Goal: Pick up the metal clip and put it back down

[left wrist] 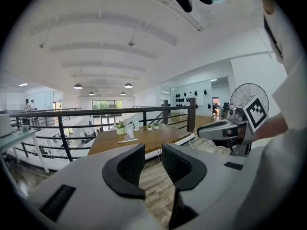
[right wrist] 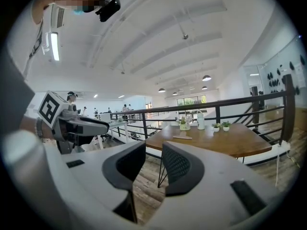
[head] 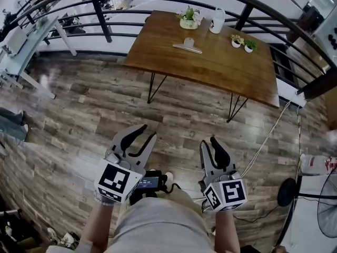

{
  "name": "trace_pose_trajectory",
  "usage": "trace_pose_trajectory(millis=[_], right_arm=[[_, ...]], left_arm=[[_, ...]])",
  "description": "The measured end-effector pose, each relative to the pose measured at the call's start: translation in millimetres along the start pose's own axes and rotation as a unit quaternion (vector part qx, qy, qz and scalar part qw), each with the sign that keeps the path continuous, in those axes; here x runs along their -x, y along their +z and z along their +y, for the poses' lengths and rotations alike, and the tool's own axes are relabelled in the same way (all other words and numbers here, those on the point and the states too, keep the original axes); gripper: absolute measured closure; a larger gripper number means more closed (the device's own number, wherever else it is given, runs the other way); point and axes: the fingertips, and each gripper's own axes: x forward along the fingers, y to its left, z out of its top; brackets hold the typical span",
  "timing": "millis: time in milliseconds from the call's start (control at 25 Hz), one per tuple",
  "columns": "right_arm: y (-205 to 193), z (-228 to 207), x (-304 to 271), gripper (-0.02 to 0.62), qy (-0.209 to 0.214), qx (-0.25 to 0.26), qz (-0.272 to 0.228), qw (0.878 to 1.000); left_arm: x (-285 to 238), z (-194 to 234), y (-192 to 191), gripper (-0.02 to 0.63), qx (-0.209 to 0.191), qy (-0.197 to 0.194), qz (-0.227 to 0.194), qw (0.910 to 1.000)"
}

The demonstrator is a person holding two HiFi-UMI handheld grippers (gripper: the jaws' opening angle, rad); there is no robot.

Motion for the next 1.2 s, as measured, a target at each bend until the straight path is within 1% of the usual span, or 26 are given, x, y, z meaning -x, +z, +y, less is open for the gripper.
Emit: trace_pose_trajectory(millis=[120,280,520,760,880,1200], right_arm=[[-6,-7,7,0.477,0.005,-0.001,-0.001,1.0],[-15,-17,14,0.477,0.013,0.002,-0.004,1.0],[-9,-18,27,0.477,0.015,0.008,-0.011,1.0],[-15,-29,31,0.477,0.017,0.007,-0.022,1.0],[-19,-33,29,0.477,0.014,0.006,-0.023,1.0],[-15,-49,11,0.477,-0.01,0.012,-0.021,1.0]], left_arm=[[-2,-11,-3,0.492,0.001,0.001,0.005,1.0],[-6,-24,-7,0.492,0.004,0.01,-0.002,0.9999],[1,-36,-1,0.492,-0.002,0.014,-0.009,0.9999],[-8,-48,-2,0.492,-0.011,0.011,-0.016,0.9997],[-12,-50,-6,0.492,-0.019,0.007,-0.016,0.9997],[-38,-34,-6,0.492,-0.015,-0.007,-0.02,0.9997]])
